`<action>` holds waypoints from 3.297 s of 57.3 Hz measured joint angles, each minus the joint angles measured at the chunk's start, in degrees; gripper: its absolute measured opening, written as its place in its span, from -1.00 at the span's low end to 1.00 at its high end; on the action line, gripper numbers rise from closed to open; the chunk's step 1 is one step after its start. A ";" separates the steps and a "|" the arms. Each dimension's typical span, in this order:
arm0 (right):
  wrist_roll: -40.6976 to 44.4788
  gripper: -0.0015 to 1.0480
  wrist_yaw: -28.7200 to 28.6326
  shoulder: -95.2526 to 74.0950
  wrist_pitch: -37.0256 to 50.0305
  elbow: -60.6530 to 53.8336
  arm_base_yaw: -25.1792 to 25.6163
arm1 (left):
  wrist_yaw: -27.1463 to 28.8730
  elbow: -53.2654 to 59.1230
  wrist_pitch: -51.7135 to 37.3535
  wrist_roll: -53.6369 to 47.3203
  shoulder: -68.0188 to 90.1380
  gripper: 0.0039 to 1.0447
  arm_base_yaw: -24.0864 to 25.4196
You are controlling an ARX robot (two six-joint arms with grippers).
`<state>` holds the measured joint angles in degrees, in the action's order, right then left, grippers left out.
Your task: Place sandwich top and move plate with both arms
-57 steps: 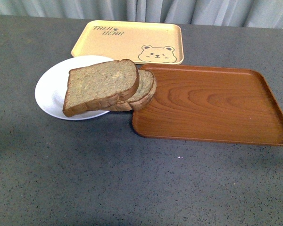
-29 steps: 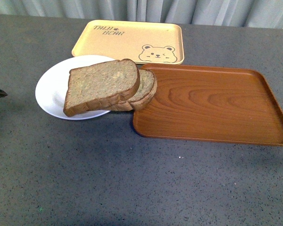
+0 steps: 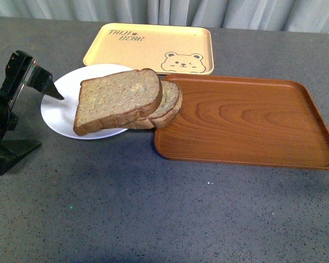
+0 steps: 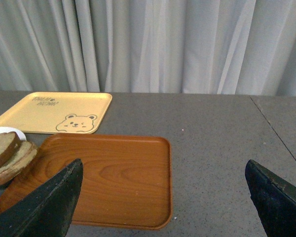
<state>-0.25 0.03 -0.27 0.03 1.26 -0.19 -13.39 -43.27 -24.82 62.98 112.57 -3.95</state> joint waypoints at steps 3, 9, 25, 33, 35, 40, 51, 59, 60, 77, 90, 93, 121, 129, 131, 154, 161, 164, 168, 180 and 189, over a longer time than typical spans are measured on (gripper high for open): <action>0.00 0.82 -0.02 0.00 0.00 0.00 0.00 | 0.17 -1.29 0.00 1.18 1.03 0.83 -0.09; 0.00 0.82 0.00 0.00 0.00 0.00 0.00 | 0.35 -3.19 0.04 2.93 2.40 0.83 -0.61; 0.00 0.82 0.00 0.00 0.00 0.00 0.00 | 0.79 -5.31 -0.35 6.19 4.90 0.78 -2.62; 0.00 0.82 0.00 0.00 0.00 0.00 0.00 | 0.59 -5.44 -1.05 7.87 5.92 0.41 -2.97; 0.00 0.82 0.00 0.00 0.00 0.00 0.00 | 0.48 -5.44 -1.11 8.37 6.21 0.30 -2.97; 0.00 0.82 0.00 0.00 0.00 0.00 0.00 | 0.15 -5.29 -1.25 9.86 6.56 0.03 -3.02; 0.00 0.82 0.00 0.00 0.00 0.00 0.00 | -1.07 -3.80 -1.81 12.11 6.60 -0.59 -3.19; 0.00 0.82 0.00 0.00 0.00 0.00 0.00 | -2.62 -2.40 -3.28 12.33 5.33 -0.89 -3.23; 0.00 0.82 -0.02 0.00 0.00 0.00 0.00 | -2.78 -2.16 -3.65 12.46 4.66 -0.92 -3.30; 0.00 0.82 0.00 0.00 0.00 0.00 0.00 | -3.23 1.62 -3.04 14.38 -3.58 -0.96 -3.89; 0.00 0.82 0.00 0.00 0.00 0.00 0.00 | -3.50 -7.72 2.62 13.90 -3.04 -0.96 -5.73; 0.00 0.82 0.00 0.00 0.00 0.00 0.00 | -3.52 -11.52 4.48 13.55 -1.64 -0.96 -6.25; 0.00 0.82 0.00 0.00 0.00 0.00 0.00 | -3.06 -42.14 22.51 9.62 17.62 -0.96 -8.52; 0.00 0.82 0.00 0.00 0.00 0.00 0.00 | -3.63 -49.05 26.60 8.28 22.21 -0.96 -8.72; 0.00 0.82 0.00 0.00 0.00 0.00 0.00 | -4.11 -50.97 27.47 8.04 23.37 -0.96 -8.79; 0.02 0.82 0.00 0.00 -0.02 0.00 0.00 | -6.78 -56.61 26.77 7.96 28.81 -0.69 -8.63; 0.02 0.82 0.00 0.00 -0.02 0.00 0.00 | -7.21 -54.82 25.05 7.19 28.92 -0.31 -8.24; 0.02 0.82 0.00 0.00 -0.02 0.00 0.00 | -7.43 -53.77 24.11 6.88 28.85 -0.18 -8.04; 0.02 0.82 0.00 0.00 0.00 0.00 0.00 | -7.45 -50.88 21.90 6.62 28.09 0.03 -7.74; 0.02 0.82 0.00 0.00 -0.02 0.00 0.00 | -8.24 -31.17 8.96 4.02 15.89 0.81 -4.02; 0.02 0.82 0.00 0.00 -0.02 0.00 0.00 | -9.14 -13.49 1.57 0.15 2.54 0.83 0.61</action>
<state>-0.23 0.03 -0.27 0.01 1.26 -0.19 -22.52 -56.75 -23.24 63.13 115.11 -3.33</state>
